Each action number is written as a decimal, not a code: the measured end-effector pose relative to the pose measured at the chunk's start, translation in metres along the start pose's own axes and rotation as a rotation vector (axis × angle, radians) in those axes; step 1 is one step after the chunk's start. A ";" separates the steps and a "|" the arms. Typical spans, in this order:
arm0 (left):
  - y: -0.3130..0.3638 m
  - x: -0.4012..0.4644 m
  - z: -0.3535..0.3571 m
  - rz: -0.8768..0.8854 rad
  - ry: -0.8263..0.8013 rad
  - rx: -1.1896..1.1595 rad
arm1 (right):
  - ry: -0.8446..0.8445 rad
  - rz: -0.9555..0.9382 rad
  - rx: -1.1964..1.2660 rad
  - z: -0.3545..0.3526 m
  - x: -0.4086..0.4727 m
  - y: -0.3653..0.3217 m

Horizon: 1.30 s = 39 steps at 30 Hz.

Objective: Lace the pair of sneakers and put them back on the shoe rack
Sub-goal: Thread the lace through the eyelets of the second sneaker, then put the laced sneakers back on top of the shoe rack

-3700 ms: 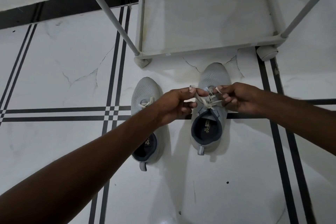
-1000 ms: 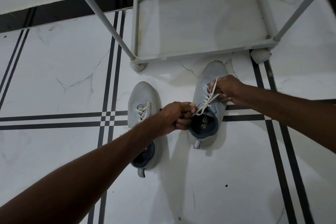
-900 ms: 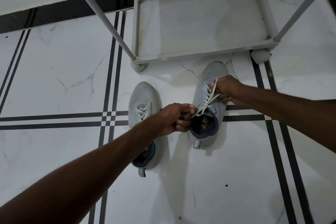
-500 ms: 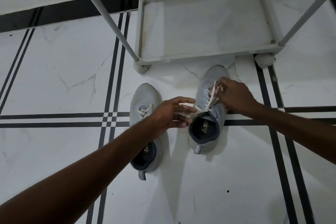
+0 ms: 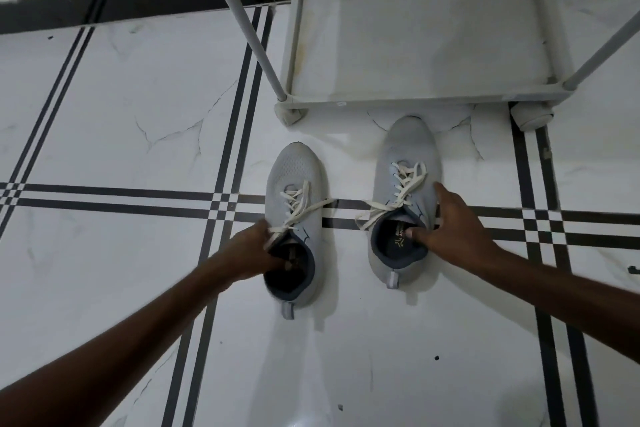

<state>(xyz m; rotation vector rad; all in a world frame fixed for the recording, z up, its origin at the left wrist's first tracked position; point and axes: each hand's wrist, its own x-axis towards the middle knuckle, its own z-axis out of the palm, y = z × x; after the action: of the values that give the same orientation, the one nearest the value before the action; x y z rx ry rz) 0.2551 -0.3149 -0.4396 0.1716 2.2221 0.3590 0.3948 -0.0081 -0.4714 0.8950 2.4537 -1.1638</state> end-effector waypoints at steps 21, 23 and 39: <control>0.058 -0.065 -0.003 0.143 0.164 -0.547 | -0.111 0.027 0.043 -0.044 -0.040 -0.056; 0.067 -0.103 -0.022 0.142 0.171 -0.559 | -0.131 0.020 0.058 -0.072 -0.066 -0.082; 0.200 -0.390 -0.250 0.158 0.420 -0.860 | 0.020 -0.013 0.137 -0.317 -0.267 -0.322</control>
<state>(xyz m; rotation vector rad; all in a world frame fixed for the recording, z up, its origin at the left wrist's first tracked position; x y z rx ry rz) 0.3031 -0.2696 0.0603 -0.2147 2.2413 1.4996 0.3977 -0.0290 0.0529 0.9337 2.4225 -1.3480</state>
